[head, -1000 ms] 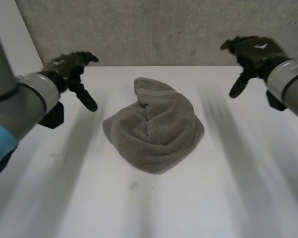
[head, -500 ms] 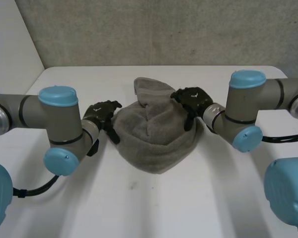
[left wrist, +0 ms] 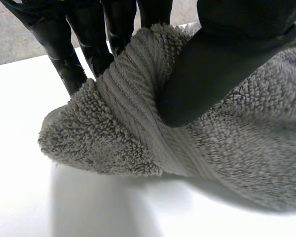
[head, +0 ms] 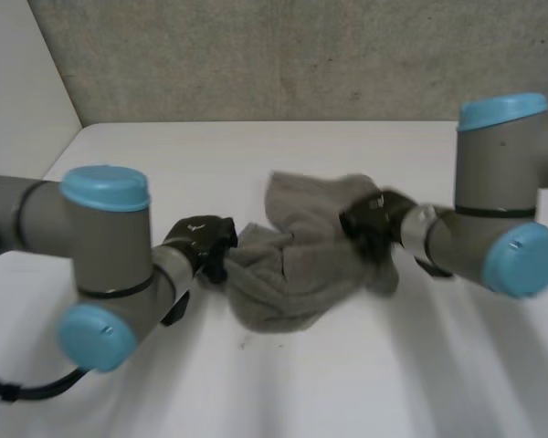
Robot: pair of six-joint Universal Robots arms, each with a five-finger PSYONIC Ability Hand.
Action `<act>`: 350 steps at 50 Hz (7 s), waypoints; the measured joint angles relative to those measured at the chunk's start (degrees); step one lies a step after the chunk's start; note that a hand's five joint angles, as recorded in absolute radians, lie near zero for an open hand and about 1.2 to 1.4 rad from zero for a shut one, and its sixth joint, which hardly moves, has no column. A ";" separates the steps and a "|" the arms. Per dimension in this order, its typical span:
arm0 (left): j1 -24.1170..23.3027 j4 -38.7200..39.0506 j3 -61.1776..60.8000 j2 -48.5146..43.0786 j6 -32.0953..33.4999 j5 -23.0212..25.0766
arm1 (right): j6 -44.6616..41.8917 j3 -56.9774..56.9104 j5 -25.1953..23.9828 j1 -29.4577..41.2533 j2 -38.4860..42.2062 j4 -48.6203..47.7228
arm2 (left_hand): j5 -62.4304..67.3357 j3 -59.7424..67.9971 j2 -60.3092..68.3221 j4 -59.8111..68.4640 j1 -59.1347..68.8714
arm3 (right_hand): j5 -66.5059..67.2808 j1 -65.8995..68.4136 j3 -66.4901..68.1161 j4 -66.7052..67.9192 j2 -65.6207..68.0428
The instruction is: Fold the towel.
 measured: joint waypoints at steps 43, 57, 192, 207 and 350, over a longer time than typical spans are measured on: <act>6.17 -2.30 -23.09 24.20 19.53 0.17 | 4.35 -10.61 -0.87 5.76 10.79 6.66 | 0.01 0.13 0.14 0.22 0.52 | -61.46 -59.12 -61.26 -61.07 -60.32; 5.22 -1.91 -10.84 24.17 17.73 -0.17 | 4.37 -8.82 -0.72 6.78 7.33 1.13 | 0.01 0.22 0.16 0.23 0.60 | -0.86 0.52 -1.09 0.20 -0.04; 2.81 -5.52 6.74 31.43 7.54 -5.01 | -4.17 -16.32 4.74 -2.89 -28.36 11.65 | -0.01 0.24 0.13 0.23 1.10 | 0.60 1.73 0.05 0.25 -0.04; 3.82 3.84 27.54 0.55 10.50 -4.57 | -4.13 -30.08 5.74 -2.00 -1.93 -4.75 | -0.01 0.27 0.15 0.25 1.14 | 0.60 1.73 0.05 0.25 -0.04; 6.11 15.24 -7.89 11.94 8.64 -5.63 | 18.44 51.60 -6.65 -6.79 -17.58 -41.41 | 0.00 0.28 0.17 0.26 1.33 | -47.89 -46.29 -48.63 -48.74 -48.03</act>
